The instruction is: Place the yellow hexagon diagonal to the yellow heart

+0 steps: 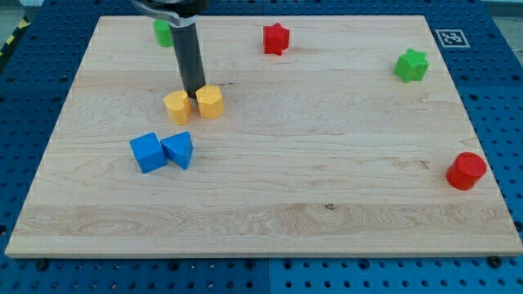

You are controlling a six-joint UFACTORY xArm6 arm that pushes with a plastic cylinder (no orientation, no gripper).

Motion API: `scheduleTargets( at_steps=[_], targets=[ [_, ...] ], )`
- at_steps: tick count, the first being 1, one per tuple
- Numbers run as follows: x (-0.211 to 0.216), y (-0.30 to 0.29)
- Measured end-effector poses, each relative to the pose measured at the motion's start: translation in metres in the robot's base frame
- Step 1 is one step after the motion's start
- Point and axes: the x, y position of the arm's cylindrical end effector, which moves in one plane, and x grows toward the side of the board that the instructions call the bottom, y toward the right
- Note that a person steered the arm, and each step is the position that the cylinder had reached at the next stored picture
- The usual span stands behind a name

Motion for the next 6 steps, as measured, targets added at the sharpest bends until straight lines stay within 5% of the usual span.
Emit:
scheduleTargets(
  at_steps=[2,3,4,6],
  targets=[
    [0.038,-0.013],
    [0.048,0.034],
    [-0.002,0.096],
    [-0.004,0.06]
  ],
)
